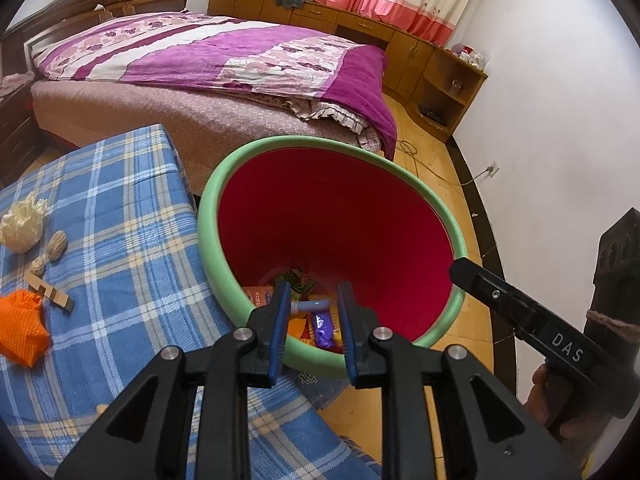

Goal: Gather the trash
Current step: 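Open the right tool to drop the yellow box into the bucket, then lower the left tool onto the white medicine box and grasp it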

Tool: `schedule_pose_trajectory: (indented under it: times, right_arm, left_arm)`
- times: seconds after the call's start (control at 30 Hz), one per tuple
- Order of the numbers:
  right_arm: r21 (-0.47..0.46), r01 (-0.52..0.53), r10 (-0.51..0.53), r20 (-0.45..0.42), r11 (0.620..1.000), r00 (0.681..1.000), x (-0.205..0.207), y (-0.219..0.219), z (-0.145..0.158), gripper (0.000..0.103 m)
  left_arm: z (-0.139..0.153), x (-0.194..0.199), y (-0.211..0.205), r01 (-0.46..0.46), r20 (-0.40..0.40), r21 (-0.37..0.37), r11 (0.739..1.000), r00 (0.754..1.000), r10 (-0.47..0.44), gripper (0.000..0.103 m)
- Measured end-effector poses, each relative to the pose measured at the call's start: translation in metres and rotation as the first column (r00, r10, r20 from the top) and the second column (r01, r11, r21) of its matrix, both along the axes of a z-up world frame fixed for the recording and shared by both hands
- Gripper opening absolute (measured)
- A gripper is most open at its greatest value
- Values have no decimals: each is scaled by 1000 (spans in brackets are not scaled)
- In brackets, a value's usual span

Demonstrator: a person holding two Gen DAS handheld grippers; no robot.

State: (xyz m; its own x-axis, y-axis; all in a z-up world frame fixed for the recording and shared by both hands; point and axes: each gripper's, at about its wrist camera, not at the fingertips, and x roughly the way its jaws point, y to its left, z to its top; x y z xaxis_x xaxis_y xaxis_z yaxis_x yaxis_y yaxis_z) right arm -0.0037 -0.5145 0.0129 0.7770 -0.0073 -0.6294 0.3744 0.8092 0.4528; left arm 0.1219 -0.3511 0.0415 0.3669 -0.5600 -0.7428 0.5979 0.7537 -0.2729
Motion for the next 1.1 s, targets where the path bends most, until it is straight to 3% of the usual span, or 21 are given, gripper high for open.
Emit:
schedule_pose_trajectory:
  times: [0.33,1.1]
  right_arm:
    - [-14,-6,6,34,1000,999,-8,21,15,59]
    - [-37,-136,138,50,990,989,3,113,35,66]
  left_arm:
    - [9,-3,32,-49,5,-22,999,999,49,23]
    - [27,-16,150,-214,43,-53,975,975,216,23]
